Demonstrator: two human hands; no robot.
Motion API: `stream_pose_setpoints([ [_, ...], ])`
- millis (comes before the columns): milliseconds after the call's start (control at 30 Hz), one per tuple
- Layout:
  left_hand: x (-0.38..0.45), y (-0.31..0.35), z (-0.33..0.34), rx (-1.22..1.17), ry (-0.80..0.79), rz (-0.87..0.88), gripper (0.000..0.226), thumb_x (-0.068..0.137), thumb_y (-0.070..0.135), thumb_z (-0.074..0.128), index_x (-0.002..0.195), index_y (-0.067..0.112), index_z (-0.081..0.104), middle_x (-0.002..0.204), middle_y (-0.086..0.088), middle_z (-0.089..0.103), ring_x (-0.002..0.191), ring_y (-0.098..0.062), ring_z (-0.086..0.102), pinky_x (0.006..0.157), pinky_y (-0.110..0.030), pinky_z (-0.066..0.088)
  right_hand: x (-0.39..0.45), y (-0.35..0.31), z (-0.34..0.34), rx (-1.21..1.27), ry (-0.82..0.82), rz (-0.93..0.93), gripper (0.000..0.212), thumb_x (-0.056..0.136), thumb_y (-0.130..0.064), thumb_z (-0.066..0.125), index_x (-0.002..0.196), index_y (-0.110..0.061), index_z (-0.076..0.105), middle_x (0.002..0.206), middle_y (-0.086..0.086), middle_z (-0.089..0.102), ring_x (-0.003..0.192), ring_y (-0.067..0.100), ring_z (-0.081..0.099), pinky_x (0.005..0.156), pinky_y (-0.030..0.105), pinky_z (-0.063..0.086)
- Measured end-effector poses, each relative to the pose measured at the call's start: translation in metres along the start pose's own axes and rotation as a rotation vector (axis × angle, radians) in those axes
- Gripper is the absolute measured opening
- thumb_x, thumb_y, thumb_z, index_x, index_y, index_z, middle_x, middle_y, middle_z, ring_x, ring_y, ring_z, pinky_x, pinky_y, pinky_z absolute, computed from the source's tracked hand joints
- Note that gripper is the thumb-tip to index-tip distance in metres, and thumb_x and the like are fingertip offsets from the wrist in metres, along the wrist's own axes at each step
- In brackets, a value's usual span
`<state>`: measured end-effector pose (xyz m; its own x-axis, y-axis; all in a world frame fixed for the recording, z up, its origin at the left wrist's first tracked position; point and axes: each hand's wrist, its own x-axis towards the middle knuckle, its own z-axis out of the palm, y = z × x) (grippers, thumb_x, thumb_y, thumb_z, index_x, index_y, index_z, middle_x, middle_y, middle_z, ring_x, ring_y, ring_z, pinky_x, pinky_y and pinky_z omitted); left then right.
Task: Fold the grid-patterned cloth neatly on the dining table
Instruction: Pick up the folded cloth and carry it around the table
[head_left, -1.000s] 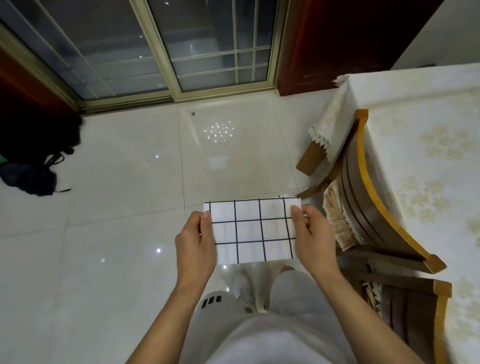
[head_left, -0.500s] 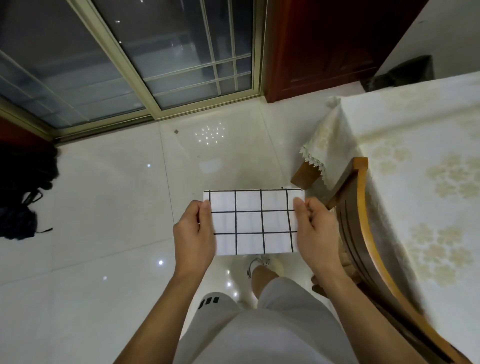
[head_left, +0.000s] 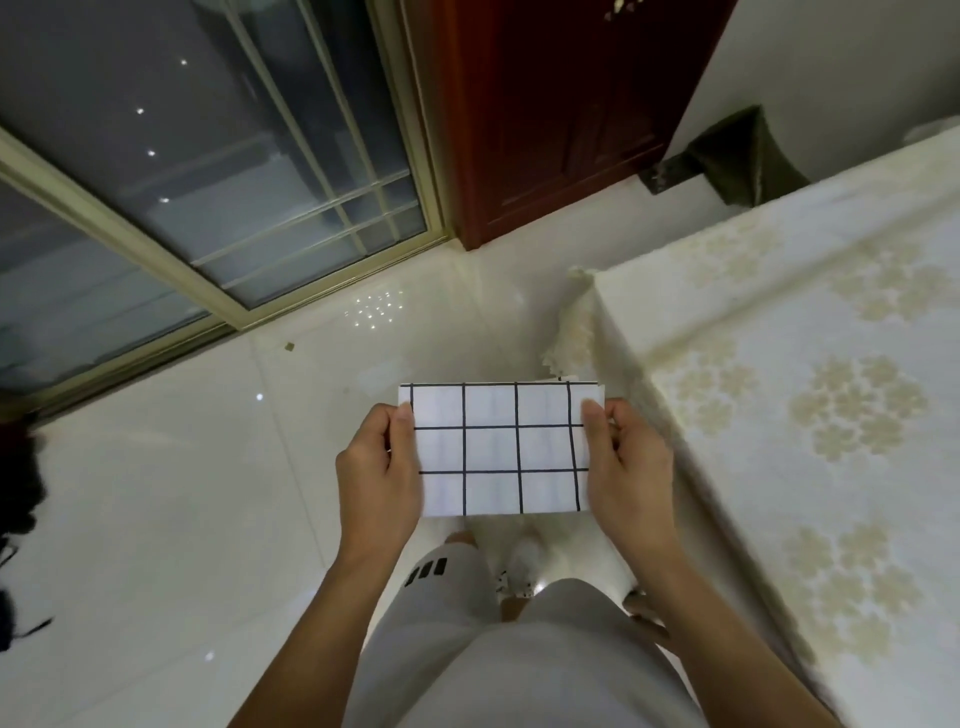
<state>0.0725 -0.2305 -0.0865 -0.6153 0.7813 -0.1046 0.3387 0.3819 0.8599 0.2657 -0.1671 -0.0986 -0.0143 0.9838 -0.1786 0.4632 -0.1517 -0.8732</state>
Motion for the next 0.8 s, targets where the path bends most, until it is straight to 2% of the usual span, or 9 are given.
stream_pose_setpoints([
  [100,0.027,0.010,0.020,-0.016,-0.057,0.020,0.034,0.104,0.026,0.044,0.073,0.019,0.051,0.055,0.013,0.047,0.053,-0.005,0.044,0.050,-0.018,0.036,0.022,0.002,-0.005,-0.024,0.088,-0.005,0.031,0.102,-0.033,0.047,0.075,-0.018,0.052,0.052,-0.003,0.048,0.051,0.007,0.046,0.047,0.021,0.034],
  [200,0.055,0.023,0.045,-0.028,-0.124,0.048,0.032,0.104,0.027,0.044,0.075,0.020,0.054,0.058,0.010,0.051,0.055,-0.004,0.048,0.052,-0.019,0.040,0.044,0.002,-0.013,-0.009,0.170,0.021,0.032,0.103,-0.031,0.047,0.073,-0.019,0.050,0.053,-0.007,0.046,0.051,0.006,0.045,0.048,0.017,0.033],
  [367,0.110,0.045,0.090,0.029,-0.276,0.116,0.030,0.104,0.029,0.043,0.079,0.018,0.056,0.066,-0.008,0.058,0.057,-0.007,0.048,0.054,-0.036,0.046,0.082,0.005,-0.024,0.006,0.291,0.123,0.032,0.103,-0.033,0.046,0.077,-0.015,0.053,0.055,0.000,0.054,0.051,0.007,0.049,0.047,0.020,0.035],
  [467,0.142,0.062,0.116,0.039,-0.367,0.184,0.029,0.104,0.027,0.043,0.078,0.021,0.055,0.067,-0.010,0.058,0.058,-0.011,0.050,0.054,-0.035,0.046,0.105,0.001,-0.027,0.000,0.380,0.189,0.033,0.102,-0.034,0.046,0.077,-0.015,0.053,0.058,0.001,0.057,0.057,0.010,0.054,0.048,0.023,0.038],
  [567,0.175,0.078,0.139,0.071,-0.462,0.232,0.031,0.104,0.029,0.043,0.078,0.017,0.055,0.065,-0.015,0.057,0.053,-0.014,0.045,0.052,-0.038,0.042,0.126,-0.004,-0.029,-0.009,0.452,0.242,0.032,0.102,-0.035,0.044,0.080,-0.015,0.056,0.060,0.001,0.059,0.063,0.013,0.057,0.051,0.028,0.041],
  [633,0.195,0.090,0.153,0.088,-0.527,0.257,0.033,0.104,0.029,0.043,0.076,0.017,0.054,0.062,-0.012,0.055,0.053,-0.009,0.043,0.049,-0.033,0.038,0.138,-0.008,-0.031,-0.009,0.503,0.289,0.034,0.102,-0.037,0.044,0.080,-0.015,0.056,0.061,0.002,0.060,0.063,0.015,0.057,0.053,0.034,0.044],
  [700,0.210,0.102,0.167,0.091,-0.586,0.318,0.034,0.104,0.026,0.044,0.071,0.023,0.049,0.054,0.000,0.046,0.050,-0.008,0.040,0.046,-0.024,0.031,0.148,-0.010,-0.032,0.004,0.554,0.342,0.034,0.101,-0.038,0.043,0.079,-0.015,0.055,0.062,0.002,0.060,0.063,0.014,0.057,0.054,0.036,0.044],
  [767,0.223,0.110,0.182,0.107,-0.649,0.368,0.035,0.104,0.027,0.043,0.069,0.024,0.046,0.052,0.005,0.040,0.049,-0.009,0.038,0.045,-0.024,0.029,0.154,-0.012,-0.033,0.015,0.604,0.386,0.034,0.101,-0.038,0.043,0.079,-0.016,0.055,0.061,0.001,0.059,0.063,0.010,0.057,0.052,0.028,0.042],
  [800,0.228,0.112,0.190,0.126,-0.684,0.379,0.035,0.104,0.029,0.042,0.070,0.021,0.047,0.053,0.002,0.043,0.049,-0.009,0.039,0.045,-0.029,0.031,0.156,-0.012,-0.034,0.013,0.630,0.400,0.033,0.102,-0.037,0.043,0.079,-0.016,0.054,0.061,0.000,0.059,0.062,0.007,0.057,0.050,0.023,0.040],
])
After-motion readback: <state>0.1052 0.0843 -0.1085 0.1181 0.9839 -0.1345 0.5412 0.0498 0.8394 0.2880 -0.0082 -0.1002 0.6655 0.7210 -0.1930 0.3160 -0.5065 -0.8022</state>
